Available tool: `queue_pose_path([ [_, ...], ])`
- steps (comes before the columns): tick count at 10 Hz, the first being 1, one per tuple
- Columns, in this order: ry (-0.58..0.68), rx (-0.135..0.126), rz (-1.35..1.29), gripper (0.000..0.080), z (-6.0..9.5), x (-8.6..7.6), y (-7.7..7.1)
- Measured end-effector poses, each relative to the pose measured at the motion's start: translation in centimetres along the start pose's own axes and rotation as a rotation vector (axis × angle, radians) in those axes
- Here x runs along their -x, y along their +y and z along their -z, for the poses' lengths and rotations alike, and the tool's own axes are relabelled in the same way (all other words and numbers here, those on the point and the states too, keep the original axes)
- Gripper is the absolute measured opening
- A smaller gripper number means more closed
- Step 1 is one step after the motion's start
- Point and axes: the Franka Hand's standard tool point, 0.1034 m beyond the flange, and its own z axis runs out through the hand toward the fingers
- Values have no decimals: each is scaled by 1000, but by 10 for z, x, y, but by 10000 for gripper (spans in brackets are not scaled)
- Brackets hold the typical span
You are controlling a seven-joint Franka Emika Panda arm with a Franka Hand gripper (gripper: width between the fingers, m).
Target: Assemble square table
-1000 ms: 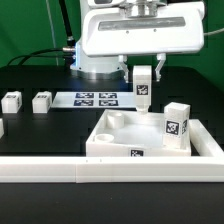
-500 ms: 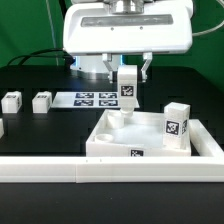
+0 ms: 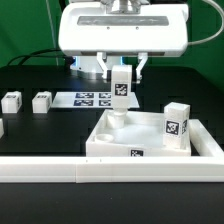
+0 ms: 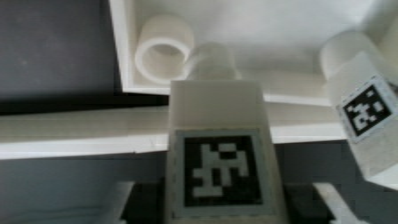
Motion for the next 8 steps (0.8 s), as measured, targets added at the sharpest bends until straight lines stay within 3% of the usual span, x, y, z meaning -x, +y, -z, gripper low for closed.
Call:
queue_pose_path([
  [3, -1, 4, 8, 290, -4, -17, 9],
  [8, 15, 12, 10, 290, -7, -17, 12],
])
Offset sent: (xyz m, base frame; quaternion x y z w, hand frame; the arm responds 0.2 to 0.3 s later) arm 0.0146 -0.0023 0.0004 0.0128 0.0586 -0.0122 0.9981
